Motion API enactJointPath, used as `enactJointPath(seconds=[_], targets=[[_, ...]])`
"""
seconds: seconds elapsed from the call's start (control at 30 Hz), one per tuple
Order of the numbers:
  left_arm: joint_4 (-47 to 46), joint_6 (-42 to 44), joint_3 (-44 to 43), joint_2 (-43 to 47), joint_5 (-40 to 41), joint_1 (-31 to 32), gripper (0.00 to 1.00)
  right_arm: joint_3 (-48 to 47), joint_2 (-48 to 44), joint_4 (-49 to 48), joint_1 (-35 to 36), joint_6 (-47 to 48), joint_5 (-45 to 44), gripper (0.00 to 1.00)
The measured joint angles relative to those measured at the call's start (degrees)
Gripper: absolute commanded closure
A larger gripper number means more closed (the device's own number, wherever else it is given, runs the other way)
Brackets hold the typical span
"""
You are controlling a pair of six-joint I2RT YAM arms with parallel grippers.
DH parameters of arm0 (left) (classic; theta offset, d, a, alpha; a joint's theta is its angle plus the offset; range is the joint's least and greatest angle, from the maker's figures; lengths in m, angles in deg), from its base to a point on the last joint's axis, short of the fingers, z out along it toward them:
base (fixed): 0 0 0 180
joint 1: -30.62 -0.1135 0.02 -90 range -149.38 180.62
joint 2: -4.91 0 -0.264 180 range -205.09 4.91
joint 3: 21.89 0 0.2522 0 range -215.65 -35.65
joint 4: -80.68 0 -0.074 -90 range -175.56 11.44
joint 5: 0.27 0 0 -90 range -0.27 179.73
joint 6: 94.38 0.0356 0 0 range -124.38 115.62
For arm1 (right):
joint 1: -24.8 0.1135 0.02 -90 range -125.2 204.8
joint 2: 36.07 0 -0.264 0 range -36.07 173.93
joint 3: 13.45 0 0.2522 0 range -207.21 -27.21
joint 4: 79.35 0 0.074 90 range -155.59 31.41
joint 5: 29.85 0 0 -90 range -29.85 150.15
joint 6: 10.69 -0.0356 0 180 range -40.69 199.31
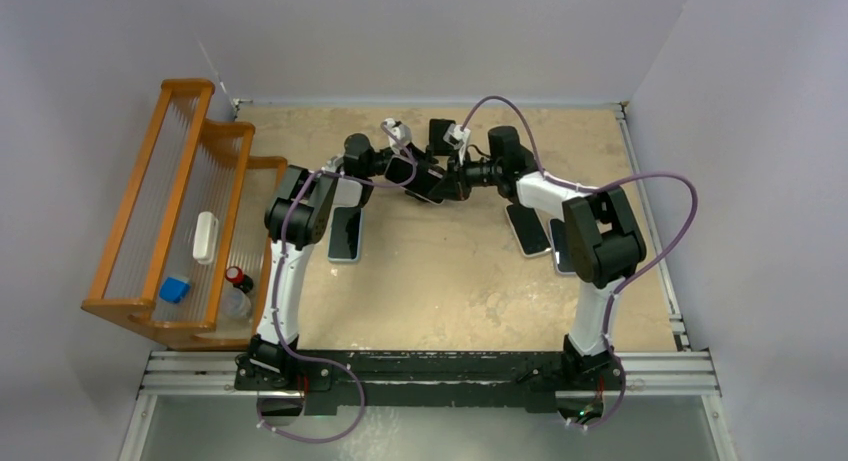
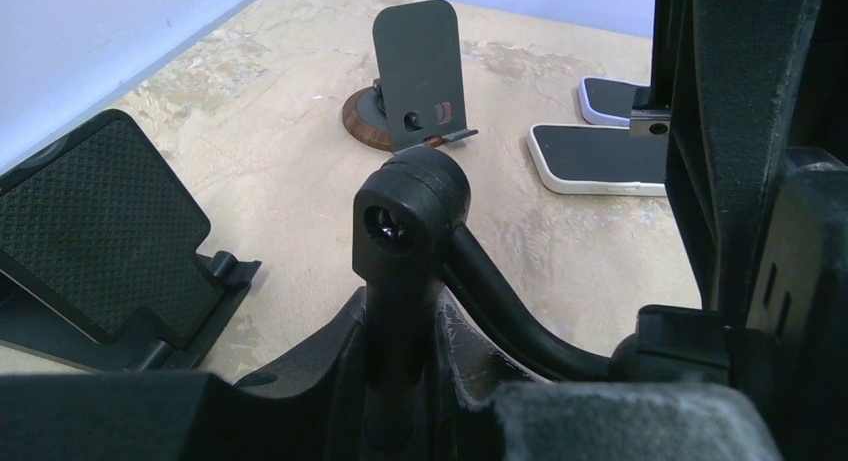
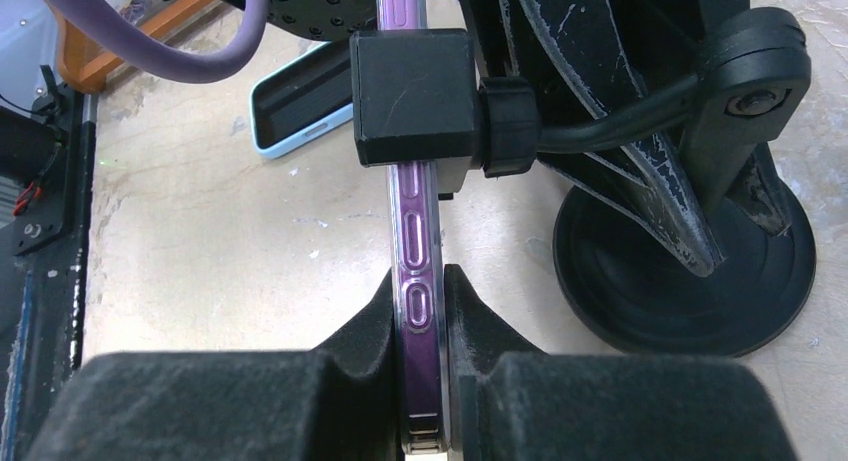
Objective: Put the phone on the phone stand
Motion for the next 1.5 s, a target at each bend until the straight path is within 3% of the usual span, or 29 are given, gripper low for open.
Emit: enactJointPath(seconds=[0.03,0.2,0.53,0.7,0.87,0.97,1.0,1.13,1.3,1.5], targets=[[0.00,-0.09,0.02,0.00,0.00,0.00,1.00,-0.39,-0.09,0.87,-0.09,0.20,0.07,1.00],[-0.11,-0.13,0.02,0.00,-0.20,-0.02,1.00,-1.11,-0.15,2.82,-0.50,0.17,0.59,0.62],[-0.85,-0.17,0.22,0.00,-0.98,-0.07,1.00,-1.14,-1.38,6.71,-2.84,-1.99,-5.09,0.41],[-1.46,-0.35,0.72,0.00,-1.11,-0.11,1.00,4.20,-12.85,3.28,-3.56,-3.54,-9.99,0.32],[-3.06,-0.39,1.57,0.00,0.26,-0.11,1.00,13.16,-28.41,-8.57,-4.20,-10.91,-12.55,0.03],[-4.37,-0.37,2.40,0.00,2.40,-0.04,1.00,22.95,-35.67,-22.80,-4.15,-21.27,-14.40,0.01],[-4.57,-0.39,2.54,0.00,2.80,0.02,1.00,28.06,-37.24,-31.43,-4.09,-26.84,-15.82,0.02],[-5.90,-0.26,4.35,0.61,7.28,0.37,1.00,44.94,-35.39,-55.49,-3.87,-49.22,-22.86,0.01],[-7.82,0.39,7.32,1.68,14.27,1.42,1.00,52.94,-30.56,-61.55,-1.55,-65.59,-35.95,0.01],[-13.62,1.11,11.56,2.14,22.34,2.64,1.00,53.05,-30.05,-69.29,1.51,-80.91,-48.96,0.01]])
